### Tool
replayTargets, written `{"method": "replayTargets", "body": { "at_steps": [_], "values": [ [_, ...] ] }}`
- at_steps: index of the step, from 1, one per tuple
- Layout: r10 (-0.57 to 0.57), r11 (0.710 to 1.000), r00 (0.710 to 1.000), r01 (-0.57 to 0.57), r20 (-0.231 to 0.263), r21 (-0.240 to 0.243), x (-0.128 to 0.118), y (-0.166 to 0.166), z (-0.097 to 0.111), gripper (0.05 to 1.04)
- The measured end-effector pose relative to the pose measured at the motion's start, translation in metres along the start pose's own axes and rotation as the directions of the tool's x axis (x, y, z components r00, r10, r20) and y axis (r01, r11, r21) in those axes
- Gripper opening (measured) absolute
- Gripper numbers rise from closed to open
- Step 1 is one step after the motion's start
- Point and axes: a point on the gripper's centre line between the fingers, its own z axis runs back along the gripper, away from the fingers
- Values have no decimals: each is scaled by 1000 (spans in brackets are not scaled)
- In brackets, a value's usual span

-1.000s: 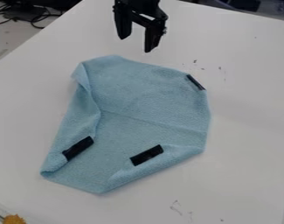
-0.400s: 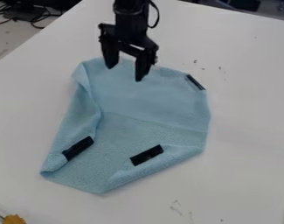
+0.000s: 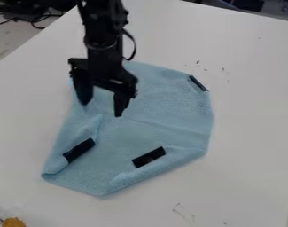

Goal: Unfold the cloth from top right to bottom left

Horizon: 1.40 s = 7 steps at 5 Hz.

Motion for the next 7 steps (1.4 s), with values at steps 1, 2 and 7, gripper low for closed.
{"method": "replayTargets", "body": {
  "at_steps": [1,2,7],
  "values": [
    [41,999,999,-41,-7,1,-20,7,-6,1000],
    [82,996,996,-82,-28,-15,-36,12,-16,1000],
    [171,978,981,-180,-92,-106,-61,6,-38,1000]
  ]
}}
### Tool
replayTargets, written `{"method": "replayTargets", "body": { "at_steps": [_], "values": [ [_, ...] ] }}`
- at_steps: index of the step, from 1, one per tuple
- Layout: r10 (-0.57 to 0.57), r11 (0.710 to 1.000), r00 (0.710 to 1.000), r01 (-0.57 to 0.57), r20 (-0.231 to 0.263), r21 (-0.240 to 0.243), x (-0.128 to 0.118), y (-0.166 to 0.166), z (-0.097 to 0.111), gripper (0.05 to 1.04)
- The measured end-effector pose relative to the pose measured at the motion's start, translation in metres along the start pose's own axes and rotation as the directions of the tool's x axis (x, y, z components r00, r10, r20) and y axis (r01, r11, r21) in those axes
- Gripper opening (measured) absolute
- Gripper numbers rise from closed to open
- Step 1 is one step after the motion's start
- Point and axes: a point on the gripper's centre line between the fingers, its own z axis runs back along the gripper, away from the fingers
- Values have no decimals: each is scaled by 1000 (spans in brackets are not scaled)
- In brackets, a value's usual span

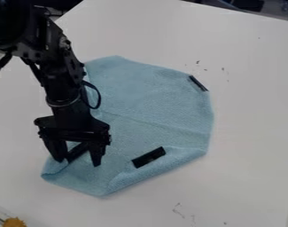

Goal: Unfold the cloth from top right to bottom left

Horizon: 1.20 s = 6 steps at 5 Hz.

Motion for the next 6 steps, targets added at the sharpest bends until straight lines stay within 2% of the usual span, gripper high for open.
{"method": "replayTargets", "body": {
  "at_steps": [1,2,4,5,6],
  "values": [
    [-11,1000,1000,11,-11,3,8,2,-2,1000],
    [-22,1000,1000,22,-19,8,17,7,-5,950],
    [-25,1000,999,25,-26,6,22,8,-8,368],
    [-26,1000,999,27,-29,15,22,9,-7,176],
    [-39,998,998,41,-50,46,20,7,-1,82]
  ]
}}
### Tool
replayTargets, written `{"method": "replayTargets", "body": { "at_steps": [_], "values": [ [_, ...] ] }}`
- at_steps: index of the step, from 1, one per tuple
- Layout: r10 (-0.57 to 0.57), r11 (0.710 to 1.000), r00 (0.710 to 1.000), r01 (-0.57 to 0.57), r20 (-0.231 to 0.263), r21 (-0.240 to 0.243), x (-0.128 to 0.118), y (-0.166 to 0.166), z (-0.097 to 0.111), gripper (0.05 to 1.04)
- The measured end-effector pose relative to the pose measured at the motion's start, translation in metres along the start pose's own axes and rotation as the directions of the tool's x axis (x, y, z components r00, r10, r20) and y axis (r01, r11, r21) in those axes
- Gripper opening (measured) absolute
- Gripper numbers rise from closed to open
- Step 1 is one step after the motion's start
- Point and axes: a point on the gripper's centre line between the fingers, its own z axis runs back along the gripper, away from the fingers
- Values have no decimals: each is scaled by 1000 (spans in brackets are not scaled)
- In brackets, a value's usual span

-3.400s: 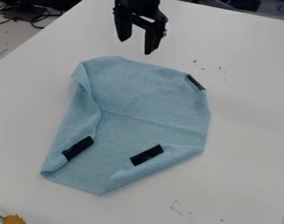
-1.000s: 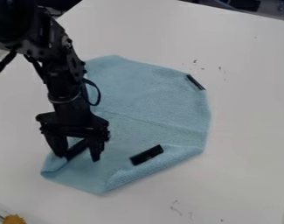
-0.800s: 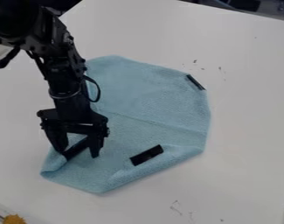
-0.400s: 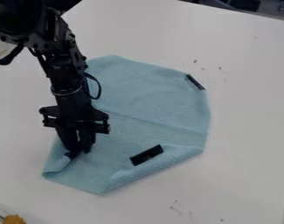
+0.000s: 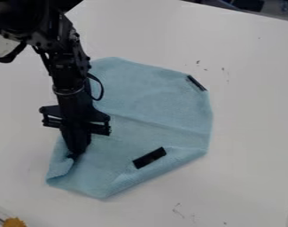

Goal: Unfold the cloth from top right to bottom left

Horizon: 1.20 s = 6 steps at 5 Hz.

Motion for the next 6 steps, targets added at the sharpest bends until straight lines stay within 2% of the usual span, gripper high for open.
{"method": "replayTargets", "body": {
  "at_steps": [1,2,3,5,6],
  "values": [
    [10,997,999,-14,46,71,6,7,29,62],
    [42,993,997,-48,63,106,8,25,44,59],
    [112,990,989,-120,96,78,8,49,44,59],
    [293,956,954,-291,61,-41,-10,76,4,81],
    [310,951,948,-309,73,-25,-12,82,-4,238]
  ]
}}
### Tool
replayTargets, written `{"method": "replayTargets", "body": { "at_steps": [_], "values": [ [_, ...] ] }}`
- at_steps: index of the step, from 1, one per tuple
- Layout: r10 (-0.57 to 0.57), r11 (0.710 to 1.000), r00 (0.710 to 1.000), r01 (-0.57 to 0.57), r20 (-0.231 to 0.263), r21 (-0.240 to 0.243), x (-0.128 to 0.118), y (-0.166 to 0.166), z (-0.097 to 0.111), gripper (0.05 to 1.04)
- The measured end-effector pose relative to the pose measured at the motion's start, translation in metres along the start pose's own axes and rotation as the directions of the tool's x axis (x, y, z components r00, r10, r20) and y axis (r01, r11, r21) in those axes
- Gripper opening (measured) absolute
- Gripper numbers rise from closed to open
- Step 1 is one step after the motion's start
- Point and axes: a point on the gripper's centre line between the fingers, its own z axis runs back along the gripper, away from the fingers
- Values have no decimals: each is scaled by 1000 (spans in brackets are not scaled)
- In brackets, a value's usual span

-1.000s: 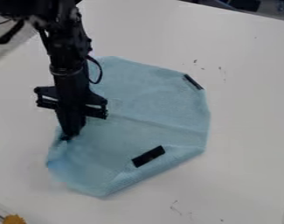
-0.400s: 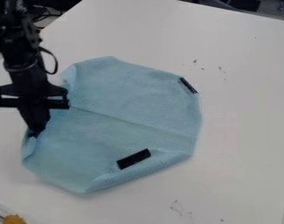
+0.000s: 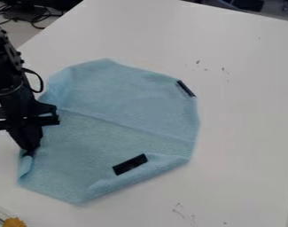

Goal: Unfold the cloth from top right to bottom left

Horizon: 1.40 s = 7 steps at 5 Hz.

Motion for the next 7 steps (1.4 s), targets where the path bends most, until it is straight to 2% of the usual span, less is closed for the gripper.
{"method": "replayTargets", "body": {
  "at_steps": [1,2,3,4,5,6,7],
  "values": [
    [44,998,999,-45,13,53,0,15,0,506],
    [86,987,996,-87,14,135,-4,34,8,813],
    [107,970,994,-107,11,220,-6,51,15,1005],
    [130,944,991,-132,27,304,-2,74,24,1005],
    [90,930,995,-97,37,354,7,88,35,1001],
    [25,937,998,-41,51,348,18,90,41,1000],
    [-64,960,993,34,99,279,31,76,52,1000]
  ]
}}
